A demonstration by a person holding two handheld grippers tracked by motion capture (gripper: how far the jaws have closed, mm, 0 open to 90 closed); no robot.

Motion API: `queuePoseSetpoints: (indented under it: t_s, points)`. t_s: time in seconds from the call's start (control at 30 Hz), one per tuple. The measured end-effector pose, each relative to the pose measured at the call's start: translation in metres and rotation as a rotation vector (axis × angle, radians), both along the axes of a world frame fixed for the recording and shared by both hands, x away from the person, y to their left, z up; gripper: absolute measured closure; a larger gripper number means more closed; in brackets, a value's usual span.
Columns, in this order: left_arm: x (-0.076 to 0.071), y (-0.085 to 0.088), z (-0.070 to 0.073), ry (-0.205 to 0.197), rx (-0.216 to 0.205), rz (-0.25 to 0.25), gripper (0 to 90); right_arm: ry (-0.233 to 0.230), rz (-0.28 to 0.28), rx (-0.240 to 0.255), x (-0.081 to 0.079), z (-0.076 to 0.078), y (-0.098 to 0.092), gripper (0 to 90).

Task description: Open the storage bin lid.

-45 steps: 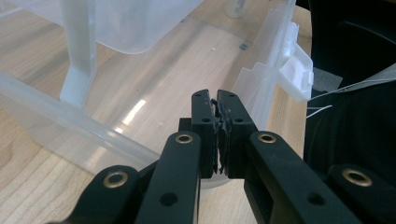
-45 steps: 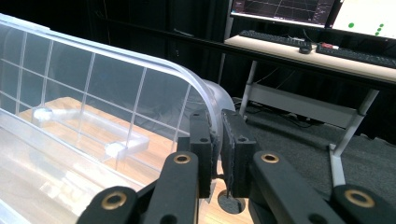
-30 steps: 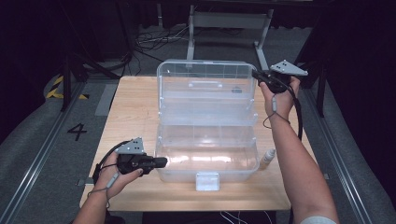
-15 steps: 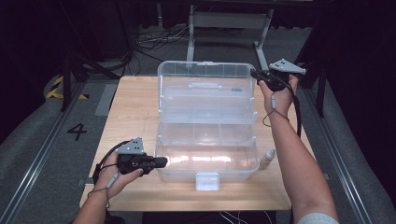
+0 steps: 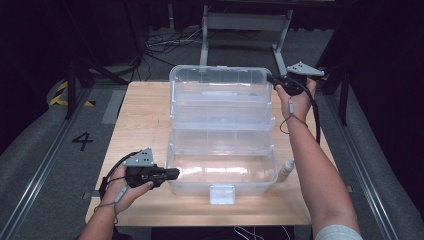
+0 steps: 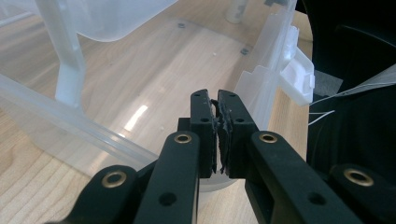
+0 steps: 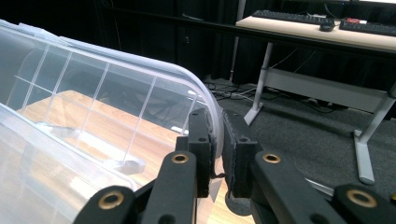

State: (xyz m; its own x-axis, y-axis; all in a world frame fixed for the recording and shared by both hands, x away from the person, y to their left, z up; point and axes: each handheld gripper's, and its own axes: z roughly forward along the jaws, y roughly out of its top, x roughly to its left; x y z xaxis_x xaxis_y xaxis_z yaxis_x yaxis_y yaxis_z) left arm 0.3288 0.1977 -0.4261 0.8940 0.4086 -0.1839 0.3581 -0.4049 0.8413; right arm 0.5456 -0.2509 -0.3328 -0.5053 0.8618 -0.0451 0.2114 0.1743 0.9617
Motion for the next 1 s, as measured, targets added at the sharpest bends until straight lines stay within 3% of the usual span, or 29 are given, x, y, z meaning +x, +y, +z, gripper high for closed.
queuePoseSetpoints:
  t_s: [0.47, 1.0]
  points:
    - [0.001, 0.001, -0.001, 0.003, -0.009, -0.004, 85.5, 0.053, -0.002, 0.011, 0.014, -0.006, 0.000, 83.4]
    - [0.001, 0.002, -0.001, 0.003, -0.015, -0.010, 85.0, 0.067, -0.012, 0.012, 0.023, -0.014, 0.001, 83.3]
